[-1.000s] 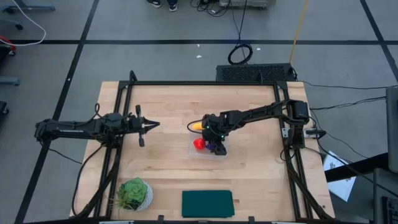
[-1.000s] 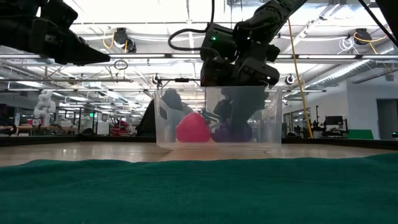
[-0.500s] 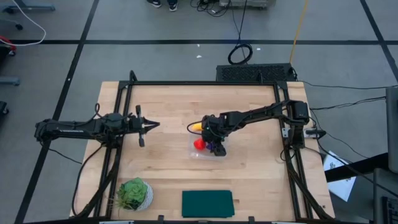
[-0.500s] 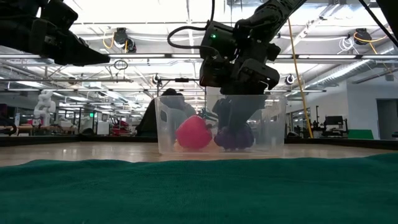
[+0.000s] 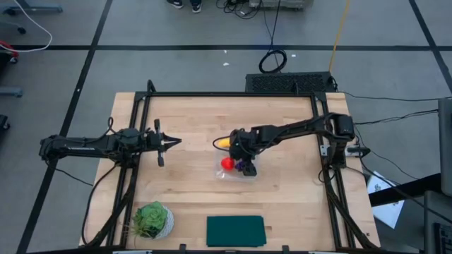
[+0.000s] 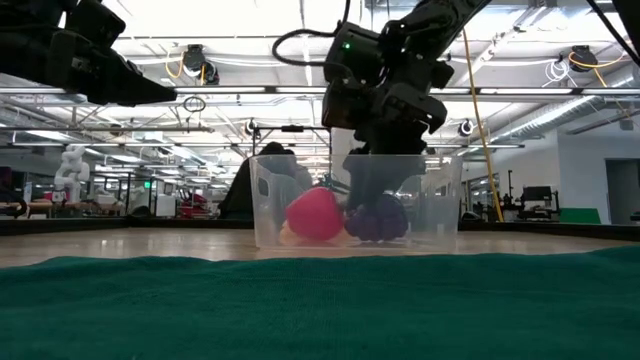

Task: Pick and placing Produce into tupperware
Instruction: Put the banana into the transparent bin

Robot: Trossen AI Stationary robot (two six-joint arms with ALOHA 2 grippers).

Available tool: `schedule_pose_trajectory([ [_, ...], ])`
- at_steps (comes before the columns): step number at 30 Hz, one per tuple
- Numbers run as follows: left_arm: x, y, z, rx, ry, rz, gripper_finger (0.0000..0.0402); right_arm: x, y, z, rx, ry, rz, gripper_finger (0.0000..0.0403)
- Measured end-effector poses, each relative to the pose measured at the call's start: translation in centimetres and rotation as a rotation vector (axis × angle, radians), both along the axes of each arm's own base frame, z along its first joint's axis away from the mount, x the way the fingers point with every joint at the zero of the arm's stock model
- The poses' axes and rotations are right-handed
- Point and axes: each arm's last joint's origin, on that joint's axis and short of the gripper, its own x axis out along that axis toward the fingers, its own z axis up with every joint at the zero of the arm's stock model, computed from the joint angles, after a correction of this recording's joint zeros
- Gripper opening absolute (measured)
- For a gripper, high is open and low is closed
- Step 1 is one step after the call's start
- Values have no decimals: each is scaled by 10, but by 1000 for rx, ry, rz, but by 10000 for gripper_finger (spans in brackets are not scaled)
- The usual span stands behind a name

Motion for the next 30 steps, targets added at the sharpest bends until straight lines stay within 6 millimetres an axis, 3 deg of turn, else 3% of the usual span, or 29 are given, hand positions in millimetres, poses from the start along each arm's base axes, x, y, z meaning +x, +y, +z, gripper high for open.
schedule_pose_trajectory([
  [14, 0, 0, 0, 0, -5, 0, 26, -9, 0, 31, -14, -68, -24, 243],
  [18, 0, 0, 1, 0, -6, 0, 26, -9, 0, 31, -17, -67, -17, 197],
  [30, 0, 0, 1, 1, -7, 0, 26, -7, 0, 32, -20, -85, -15, 11],
])
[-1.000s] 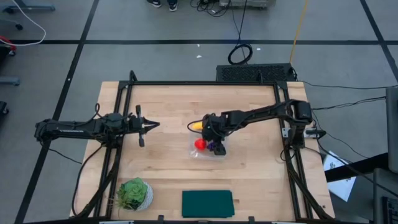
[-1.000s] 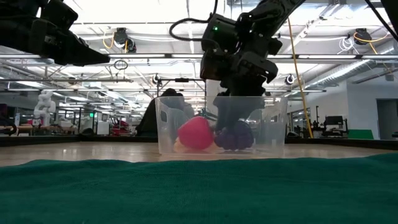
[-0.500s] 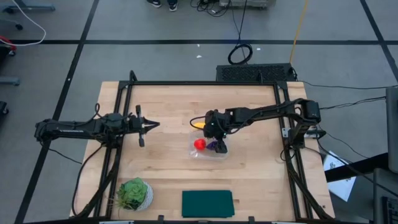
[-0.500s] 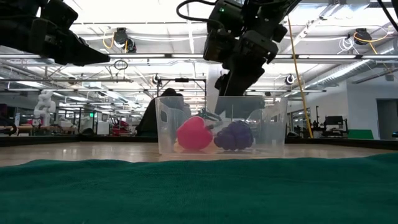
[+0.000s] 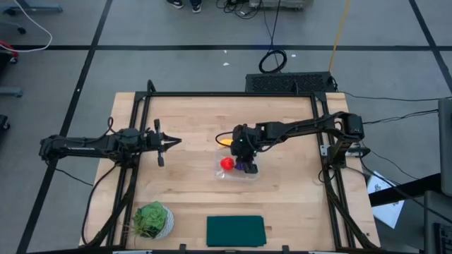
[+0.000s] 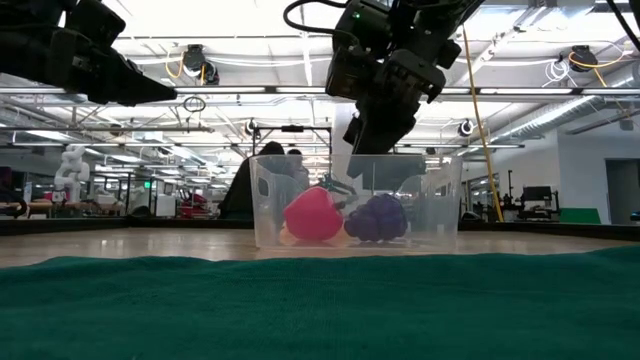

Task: Pick and placing Produce into tupperware
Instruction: Put the banana into the transparent bin

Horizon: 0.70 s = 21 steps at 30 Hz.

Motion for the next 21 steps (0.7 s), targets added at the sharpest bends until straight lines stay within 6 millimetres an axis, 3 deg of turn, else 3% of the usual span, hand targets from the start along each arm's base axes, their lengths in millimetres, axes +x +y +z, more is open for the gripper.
schedule_pose_trajectory([
  [12, 0, 0, 0, -5, -2, 1, 26, -2, -1, 6, 70, -11, -1, 7],
  [21, 0, 0, 0, -8, -2, 2, 26, -19, -6, 57, 73, -181, -15, 1],
])
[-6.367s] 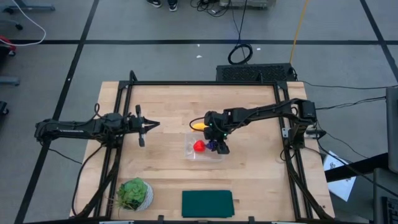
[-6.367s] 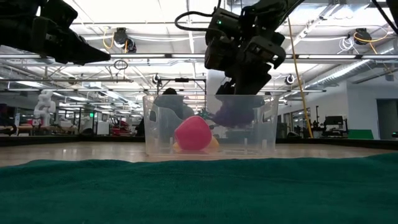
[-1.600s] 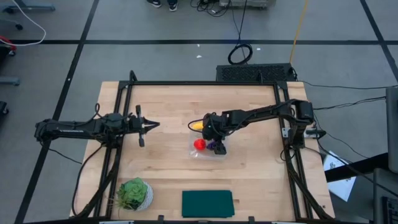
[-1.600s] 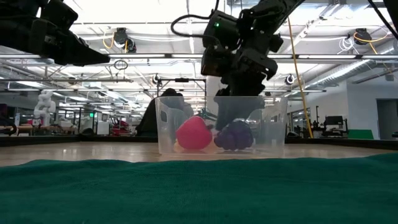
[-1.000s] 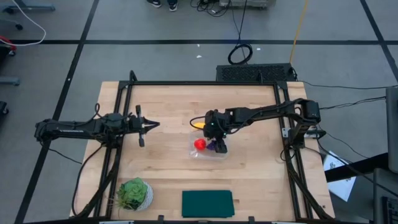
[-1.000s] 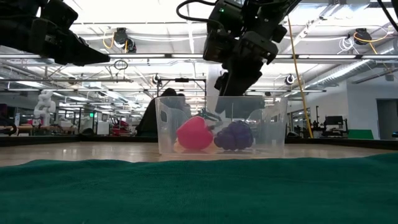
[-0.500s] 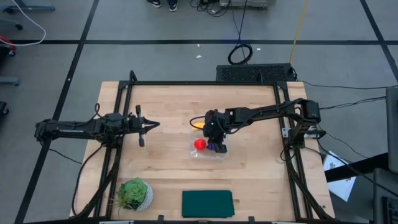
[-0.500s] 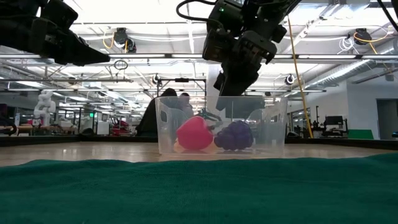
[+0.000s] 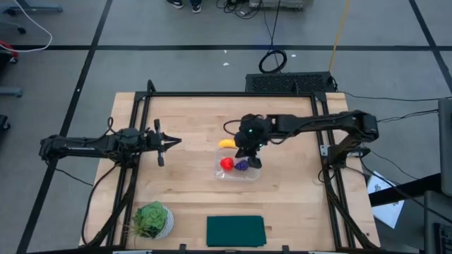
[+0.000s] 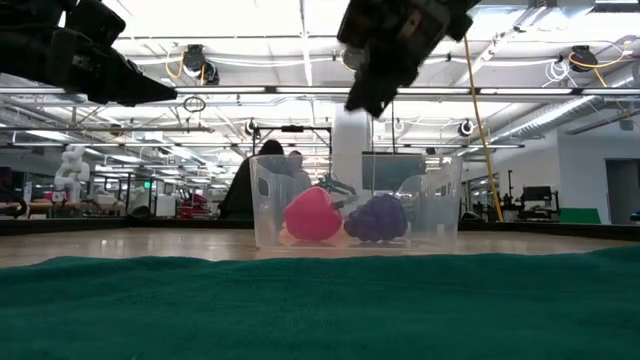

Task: Pick and placing Produce into tupperware
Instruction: Put the banana into the transparent bin

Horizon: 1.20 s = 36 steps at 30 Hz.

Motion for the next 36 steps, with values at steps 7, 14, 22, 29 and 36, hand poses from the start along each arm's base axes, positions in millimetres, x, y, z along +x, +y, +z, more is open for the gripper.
schedule_pose_trajectory([
  [7, 0, 0, 0, 1, 0, 8, 26, -17, 2, 37, 3, -136, -14, 0],
  [14, 0, 0, 0, 2, 1, 8, 26, -35, 4, 57, 10, -231, -23, 0],
  [22, 0, 0, 0, 3, 0, 16, 26, -56, 6, 51, 37, -318, -56, 0],
  [29, 0, 0, 2, 7, -18, 16, 26, -60, 7, 51, 44, -328, -67, 0],
  [36, 0, 1, 2, 6, -22, 17, 26, -60, 7, 52, 42, -340, -68, 0],
])
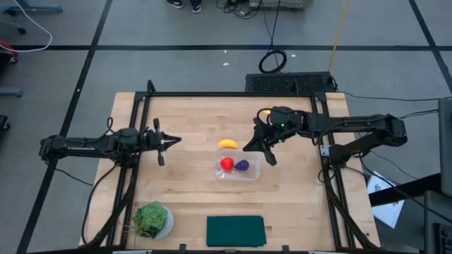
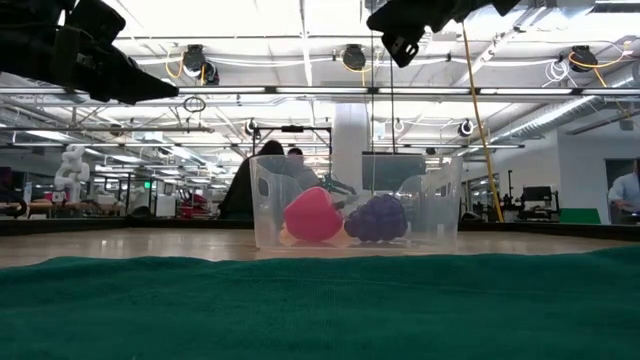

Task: Pick and placing Produce into tupperware
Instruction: Put the banana into the transparent bin

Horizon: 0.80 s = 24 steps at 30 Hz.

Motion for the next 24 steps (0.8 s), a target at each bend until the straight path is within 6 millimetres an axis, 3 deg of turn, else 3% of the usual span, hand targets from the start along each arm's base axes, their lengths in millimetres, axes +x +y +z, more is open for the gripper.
schedule_pose_trajectory([
  [5, 0, 0, 0, -6, 0, 1, 26, -10, 0, 12, -30, -47, -37, 0],
  [15, 0, 0, 0, -7, 2, 1, 26, -38, -1, 40, -204, -152, -285, 0],
  [24, 0, 0, 0, -9, 2, 1, 26, -57, 6, 29, -196, -248, -302, 0],
])
